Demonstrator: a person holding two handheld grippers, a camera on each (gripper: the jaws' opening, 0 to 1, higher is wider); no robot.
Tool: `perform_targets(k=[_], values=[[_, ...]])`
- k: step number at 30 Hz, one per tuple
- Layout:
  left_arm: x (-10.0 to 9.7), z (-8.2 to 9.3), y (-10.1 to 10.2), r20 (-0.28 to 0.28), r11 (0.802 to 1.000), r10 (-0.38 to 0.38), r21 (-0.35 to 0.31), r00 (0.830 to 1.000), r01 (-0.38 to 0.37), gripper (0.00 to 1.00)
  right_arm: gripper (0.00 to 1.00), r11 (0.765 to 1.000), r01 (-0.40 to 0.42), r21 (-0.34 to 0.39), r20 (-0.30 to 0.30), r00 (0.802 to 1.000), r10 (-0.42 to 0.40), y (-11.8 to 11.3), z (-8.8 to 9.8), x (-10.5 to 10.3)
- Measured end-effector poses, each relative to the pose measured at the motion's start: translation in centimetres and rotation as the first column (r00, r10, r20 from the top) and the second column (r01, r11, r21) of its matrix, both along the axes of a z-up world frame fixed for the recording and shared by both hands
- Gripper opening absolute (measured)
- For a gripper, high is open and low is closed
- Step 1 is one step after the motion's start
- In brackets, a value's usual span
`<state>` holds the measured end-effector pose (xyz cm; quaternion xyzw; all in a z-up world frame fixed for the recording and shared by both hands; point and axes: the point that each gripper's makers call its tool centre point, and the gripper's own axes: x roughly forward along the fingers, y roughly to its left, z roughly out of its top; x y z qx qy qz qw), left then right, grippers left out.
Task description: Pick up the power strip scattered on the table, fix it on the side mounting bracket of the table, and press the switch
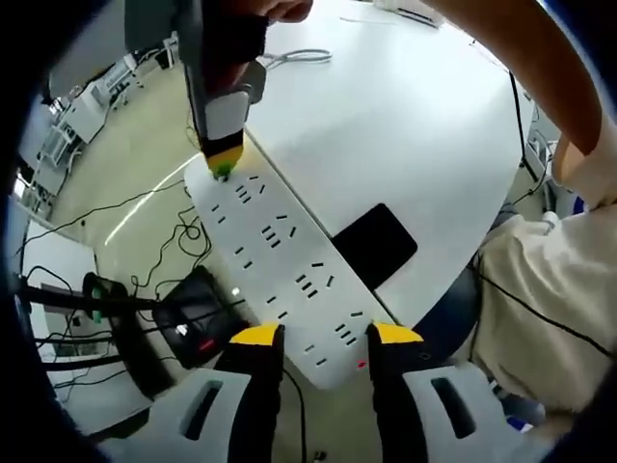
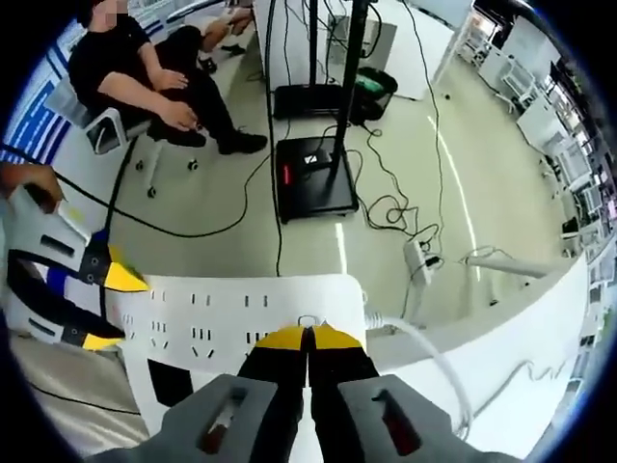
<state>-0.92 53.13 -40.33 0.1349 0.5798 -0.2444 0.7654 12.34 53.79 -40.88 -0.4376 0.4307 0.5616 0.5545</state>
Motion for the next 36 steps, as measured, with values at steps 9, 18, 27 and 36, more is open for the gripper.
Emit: perform_targets(k=[9,18,27,36], values=[[0.4,-0.1,0.4,-0.008,1.0,-0.001,0.005,1.0,0.001,0.4,0.0,0.998,-0.002,0.056,0.039,0.999,0.0,-0.4,0.2,0.0],[0.1,-0.1,0.2,-0.005,1.0,0.01,0.009,1.0,-0.01,0.4,0.02,0.985,-0.031,0.168,0.014,0.999,0.029,0.7,0.8,0.1],[-0.6,0.0,-0.8,-0.004,1.0,0.011,0.014,1.0,-0.011,0.4,0.01,0.953,0.002,0.304,-0.001,1.0,-0.002,1.2,2.4,0.1],[-1.4,0.1,-1.4,0.012,1.0,0.013,-0.001,1.0,-0.013,0.4,0.0,0.89,0.051,0.452,0.0,0.998,-0.057,-1.9,6.3,0.3]])
